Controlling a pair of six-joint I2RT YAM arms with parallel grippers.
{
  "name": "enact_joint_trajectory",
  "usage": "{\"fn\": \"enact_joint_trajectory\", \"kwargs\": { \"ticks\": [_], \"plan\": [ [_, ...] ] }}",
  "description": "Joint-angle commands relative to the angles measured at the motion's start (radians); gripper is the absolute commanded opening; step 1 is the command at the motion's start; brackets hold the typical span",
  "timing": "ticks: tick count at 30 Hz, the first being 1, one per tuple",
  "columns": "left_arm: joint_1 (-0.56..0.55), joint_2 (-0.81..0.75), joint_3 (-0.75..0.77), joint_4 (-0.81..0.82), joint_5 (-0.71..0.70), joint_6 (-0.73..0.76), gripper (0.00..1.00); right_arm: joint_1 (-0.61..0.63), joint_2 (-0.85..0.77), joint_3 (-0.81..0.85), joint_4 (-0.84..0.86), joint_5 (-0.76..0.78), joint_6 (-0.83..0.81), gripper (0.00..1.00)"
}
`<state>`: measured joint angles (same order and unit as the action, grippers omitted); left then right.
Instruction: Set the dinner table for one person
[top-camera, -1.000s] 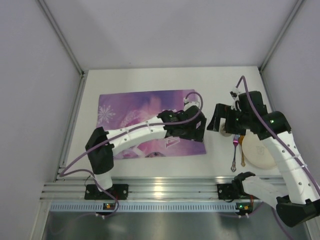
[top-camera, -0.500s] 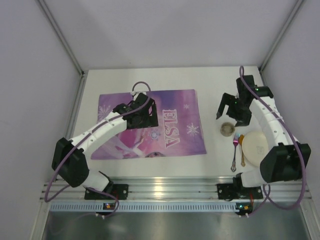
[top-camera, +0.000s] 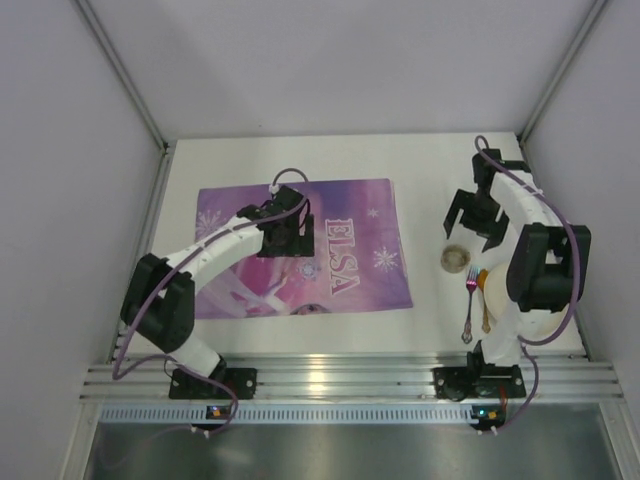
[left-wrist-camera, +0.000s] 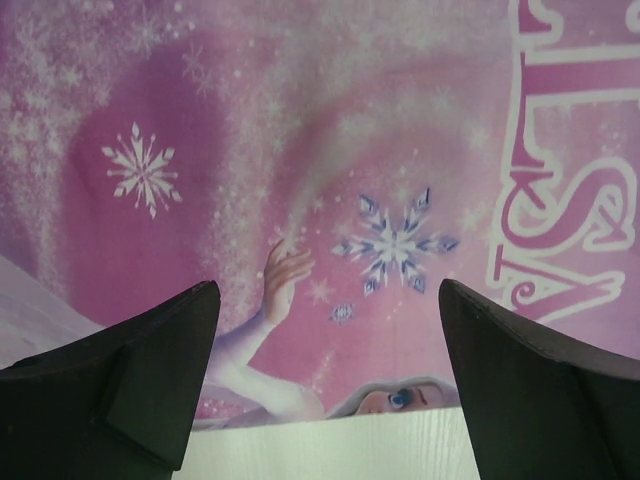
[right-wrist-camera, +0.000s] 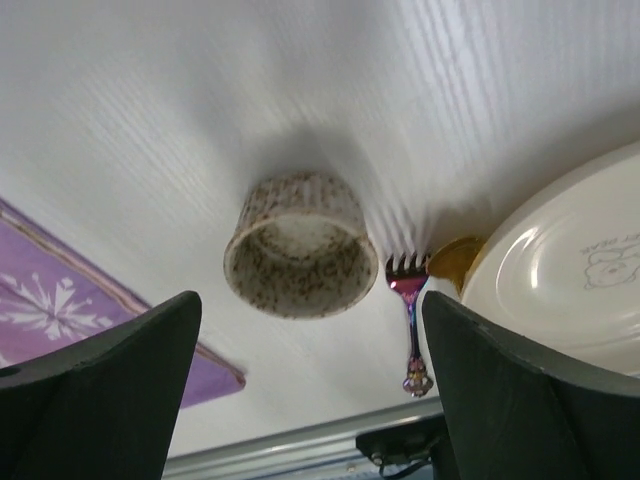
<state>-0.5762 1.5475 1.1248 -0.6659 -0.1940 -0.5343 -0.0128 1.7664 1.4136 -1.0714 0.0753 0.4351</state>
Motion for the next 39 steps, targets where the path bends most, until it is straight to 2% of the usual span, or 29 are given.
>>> {"fn": "enact_joint_trajectory", "kwargs": {
  "ticks": [1,8,19,34,39],
  "plan": [
    [0.027,0.083,0.098,0.080,0.030,0.031,0.96,-0.038,0.033,0.062,0.036,0.075,-0.030,0.92],
    [0.026,0.389,0.471,-0.007,0.067,0.050,0.93,-0.047,0.080,0.053,0.076,0.018,-0.070,0.90],
    [0.019,0.709,0.736,-0.047,0.119,0.050,0.92,-0.046,0.102,0.056,0.090,-0.049,-0.059,0.90],
    [-0.016,0.913,0.953,-0.023,0.243,0.013,0.92,-0.041,-0.050,-0.067,0.082,-0.032,-0.061,0.90],
    [-0.017,0.895,1.017,-0.031,0.263,0.014,0.92,-0.041,-0.099,-0.104,0.077,-0.011,-0.065,0.90]
  ]
}}
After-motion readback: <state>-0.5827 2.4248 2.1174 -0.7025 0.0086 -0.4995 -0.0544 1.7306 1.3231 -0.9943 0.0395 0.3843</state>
